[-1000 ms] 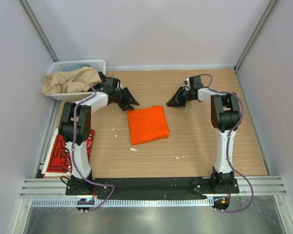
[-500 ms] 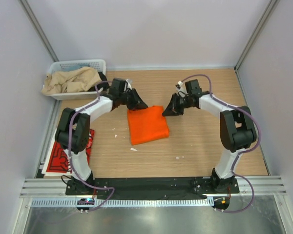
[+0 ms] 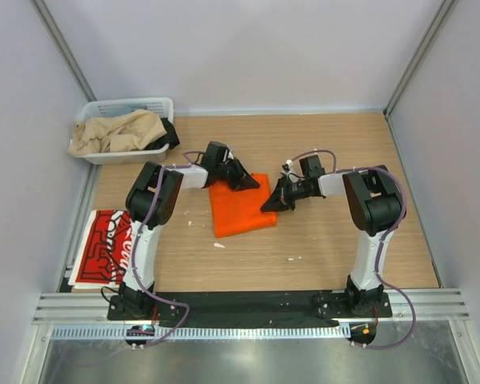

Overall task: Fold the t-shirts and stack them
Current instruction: Fold the tshirt

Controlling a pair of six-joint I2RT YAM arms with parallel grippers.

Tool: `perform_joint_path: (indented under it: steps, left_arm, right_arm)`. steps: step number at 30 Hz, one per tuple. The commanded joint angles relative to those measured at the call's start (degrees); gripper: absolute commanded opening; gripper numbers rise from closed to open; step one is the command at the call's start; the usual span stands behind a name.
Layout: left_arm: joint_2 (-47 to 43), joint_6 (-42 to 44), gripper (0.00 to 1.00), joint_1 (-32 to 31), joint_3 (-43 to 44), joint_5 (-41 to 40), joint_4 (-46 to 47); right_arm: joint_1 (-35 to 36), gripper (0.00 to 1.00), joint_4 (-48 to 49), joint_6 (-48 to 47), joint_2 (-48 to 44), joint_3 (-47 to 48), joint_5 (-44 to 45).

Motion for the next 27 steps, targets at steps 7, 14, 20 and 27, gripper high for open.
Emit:
perform_joint_path:
  steps: [7, 14, 20, 27]
  left_arm:
    - [2.8, 1.0, 0.07, 0.5, 1.5, -2.4, -3.2]
    - [1.7, 2.5, 0.06, 0.3, 2.5, -1.8, -4.9]
    - [0.6, 3.3, 0.07, 0.3, 2.7, -1.8, -6.1]
    - [1.5, 3.6, 0.07, 0.3, 3.6, -1.1, -8.1]
  right_arm:
    - [0.2, 0.01, 2.9, -0.4, -4.9, -12.0, -1.2]
    - [-0.2, 0.01, -6.2, -2.6, -16.4, -11.3, 2.2]
    - [5.4, 0.01, -6.3, -0.8, -10.9, -0.5, 2.9]
    - [9.8, 0.01, 8.6, 6.1, -1.0, -4.0, 1.5]
